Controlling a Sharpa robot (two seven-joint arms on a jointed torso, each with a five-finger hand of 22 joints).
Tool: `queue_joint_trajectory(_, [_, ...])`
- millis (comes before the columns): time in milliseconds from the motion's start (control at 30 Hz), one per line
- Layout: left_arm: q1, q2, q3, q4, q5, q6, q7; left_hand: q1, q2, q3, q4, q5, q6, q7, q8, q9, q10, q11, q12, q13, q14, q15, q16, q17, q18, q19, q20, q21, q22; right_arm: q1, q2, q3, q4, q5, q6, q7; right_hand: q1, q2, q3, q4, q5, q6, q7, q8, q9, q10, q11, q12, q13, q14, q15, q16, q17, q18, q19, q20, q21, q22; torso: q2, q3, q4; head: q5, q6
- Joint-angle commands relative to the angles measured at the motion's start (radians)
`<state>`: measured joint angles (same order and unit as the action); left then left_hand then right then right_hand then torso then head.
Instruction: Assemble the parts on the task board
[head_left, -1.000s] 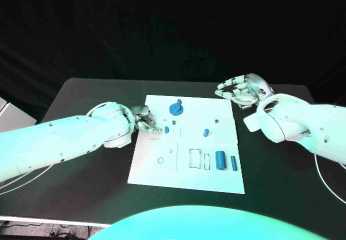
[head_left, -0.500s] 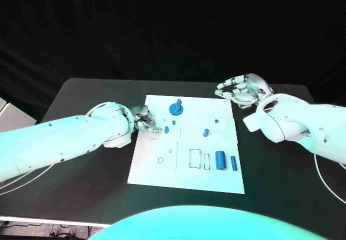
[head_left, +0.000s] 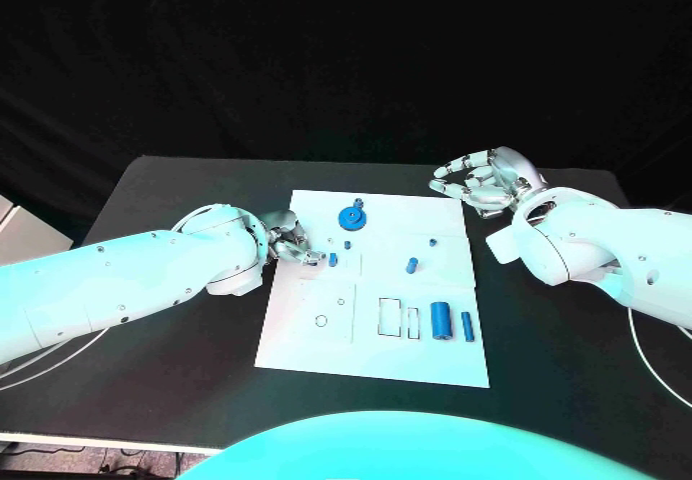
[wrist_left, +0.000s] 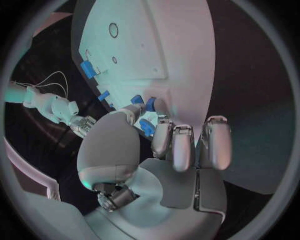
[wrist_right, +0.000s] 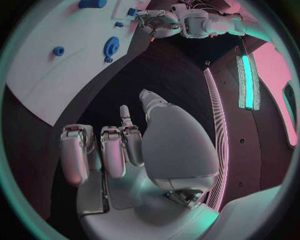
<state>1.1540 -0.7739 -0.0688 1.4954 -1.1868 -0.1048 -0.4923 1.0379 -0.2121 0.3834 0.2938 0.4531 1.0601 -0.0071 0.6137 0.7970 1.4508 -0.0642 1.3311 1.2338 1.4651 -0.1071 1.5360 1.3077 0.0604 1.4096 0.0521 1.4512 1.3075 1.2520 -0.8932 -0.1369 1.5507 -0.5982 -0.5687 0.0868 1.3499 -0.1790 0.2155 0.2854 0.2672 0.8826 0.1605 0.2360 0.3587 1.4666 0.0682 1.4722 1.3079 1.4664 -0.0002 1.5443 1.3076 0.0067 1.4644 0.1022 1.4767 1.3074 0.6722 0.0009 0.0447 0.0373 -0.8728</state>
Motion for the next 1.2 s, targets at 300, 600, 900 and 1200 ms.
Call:
queue_joint_trajectory(300, [0.0,0.002,0.003,0.0,0.021,-0.008,-0.002,-0.021,0.003,-0.012,0.001,0.003,0.001,0.006,0.005,-0.002,0.002,-0.001,0.001,0.002,0.084,-0.003,-0.004,0.174,-0.008,-0.002,0.0,-0.004,0.087,-0.001,0.0,0.0,0.001,-0.008,0.008,0.01,-0.007,-0.001,0.004,0.002,0.005,-0.008,-0.002,0.005,-0.001,0.011,0.007,-0.003,0.171,0.088,0.001,-0.003,0.196,0.017,0.059,0.002,-0.004,0.201,0.0,-0.0004,-0.0006,-0.001,0.0])
queue_joint_trajectory(600, [0.001,-0.001,0.006,0.004,0.026,-0.008,-0.004,-0.025,0.007,-0.013,0.001,0.003,0.001,0.006,0.005,-0.003,0.002,-0.001,0.002,0.003,0.084,-0.003,-0.004,0.175,-0.008,-0.001,-0.001,-0.003,0.088,-0.001,0.001,0.0,0.001,-0.008,0.008,0.01,-0.007,-0.001,0.004,0.002,0.005,-0.008,-0.002,0.005,-0.001,0.011,0.007,-0.003,0.171,0.088,0.001,-0.003,0.196,0.017,0.059,0.002,-0.004,0.201,0.0,-0.0001,-0.0002,-0.002,0.0])
queue_joint_trajectory(900, [0.002,-0.001,0.009,0.007,0.027,-0.012,-0.006,-0.026,0.009,-0.013,0.001,0.003,0.002,0.006,0.005,-0.003,0.003,-0.001,0.003,0.004,0.084,-0.003,-0.004,0.175,-0.009,-0.001,-0.001,-0.002,0.089,-0.001,0.0,0.0,0.001,-0.009,0.009,0.01,-0.007,-0.001,0.004,0.002,0.005,-0.008,-0.002,0.005,-0.001,0.011,0.007,-0.003,0.171,0.088,0.001,-0.003,0.196,0.017,0.059,0.002,-0.004,0.201,0.0,-0.0003,-0.0002,-0.003,0.0])
queue_joint_trajectory(1200, [0.002,-0.001,0.012,0.003,0.026,-0.018,-0.005,-0.027,0.01,-0.013,0.0,0.004,0.001,0.005,0.006,-0.003,0.002,-0.001,0.002,0.003,0.084,-0.004,-0.004,0.174,-0.008,-0.001,-0.001,-0.003,0.088,-0.001,0.0,0.0,0.001,-0.009,0.008,0.01,-0.007,-0.001,0.004,0.002,0.005,-0.008,-0.002,0.005,-0.001,0.011,0.007,-0.003,0.171,0.088,0.001,-0.003,0.196,0.017,0.059,0.002,-0.004,0.201,0.0,-0.0003,-0.0004,-0.003,0.0])
